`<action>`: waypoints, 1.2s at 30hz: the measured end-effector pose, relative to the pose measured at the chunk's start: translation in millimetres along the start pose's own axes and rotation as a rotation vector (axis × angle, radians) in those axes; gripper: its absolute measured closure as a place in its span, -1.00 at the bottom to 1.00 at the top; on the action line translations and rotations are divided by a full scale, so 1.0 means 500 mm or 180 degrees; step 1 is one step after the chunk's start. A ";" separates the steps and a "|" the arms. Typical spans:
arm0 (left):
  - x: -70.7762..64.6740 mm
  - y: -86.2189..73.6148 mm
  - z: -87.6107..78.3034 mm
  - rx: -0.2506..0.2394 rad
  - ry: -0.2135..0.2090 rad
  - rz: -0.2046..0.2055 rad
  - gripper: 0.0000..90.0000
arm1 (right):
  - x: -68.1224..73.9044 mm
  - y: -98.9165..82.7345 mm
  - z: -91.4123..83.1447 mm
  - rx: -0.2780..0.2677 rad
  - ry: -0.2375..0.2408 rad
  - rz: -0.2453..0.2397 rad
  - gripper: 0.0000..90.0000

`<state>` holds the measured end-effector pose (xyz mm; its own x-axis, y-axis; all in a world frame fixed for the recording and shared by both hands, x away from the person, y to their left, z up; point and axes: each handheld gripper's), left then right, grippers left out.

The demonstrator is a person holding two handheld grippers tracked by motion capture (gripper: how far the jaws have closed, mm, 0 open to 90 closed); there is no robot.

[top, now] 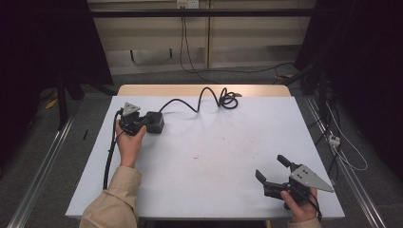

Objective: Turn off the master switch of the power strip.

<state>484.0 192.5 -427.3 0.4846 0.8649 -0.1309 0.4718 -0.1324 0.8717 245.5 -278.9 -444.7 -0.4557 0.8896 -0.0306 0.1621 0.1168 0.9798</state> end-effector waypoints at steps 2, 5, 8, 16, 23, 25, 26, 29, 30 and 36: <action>0.000 0.000 0.000 -0.0002 -0.0003 -0.0002 1.00 | 0.001 0.000 0.000 0.0000 0.0000 -0.0001 -0.89; -0.001 -0.001 0.000 -0.0017 0.0000 -0.0001 1.00 | 0.000 0.000 -0.001 -0.0002 -0.0005 -0.0005 -0.89; -0.002 -0.001 0.000 -0.0019 0.0005 0.0001 0.99 | 0.000 0.001 -0.001 -0.0005 -0.0009 -0.0002 -0.89; -0.009 0.001 -0.003 0.0004 -0.0050 -0.0077 0.58 | -0.001 0.001 -0.002 -0.0006 -0.0011 0.0004 -0.89; -0.017 0.005 -0.019 0.0009 -0.0188 -0.0188 0.03 | -0.002 0.001 -0.001 -0.0008 -0.0010 0.0005 -0.89; -0.017 0.005 -0.028 -0.0029 -0.0250 -0.0267 -0.06 | -0.001 0.001 0.000 -0.0012 -0.0012 0.0018 -0.89; -0.018 0.004 -0.032 -0.0033 -0.0268 -0.0297 -0.13 | -0.001 0.001 0.001 -0.0008 -0.0005 0.0008 -0.89; -0.019 0.002 -0.042 0.0046 -0.0314 -0.0270 -0.25 | 0.000 0.001 0.001 0.0002 0.0004 0.0003 -0.89; -0.021 0.001 -0.045 0.0063 -0.0338 -0.0258 -0.31 | 0.000 0.002 0.001 0.0001 0.0004 -0.0001 -0.89; -0.030 -0.007 -0.070 0.0006 -0.0503 -0.0236 -0.53 | 0.003 0.002 0.002 0.0000 0.0014 -0.0015 -0.89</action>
<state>449.4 197.1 -412.2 0.5580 0.7855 -0.2676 0.5119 -0.0720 0.8560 245.9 -277.2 -443.8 -0.4603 0.8871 -0.0344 0.1598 0.1210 0.9797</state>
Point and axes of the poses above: each handheld gripper's, and its own axes: z roughly forward along the jaws, y roughly out of its top, x roughly to its left, and after that the axes turned 4 degrees about -z, right-handed
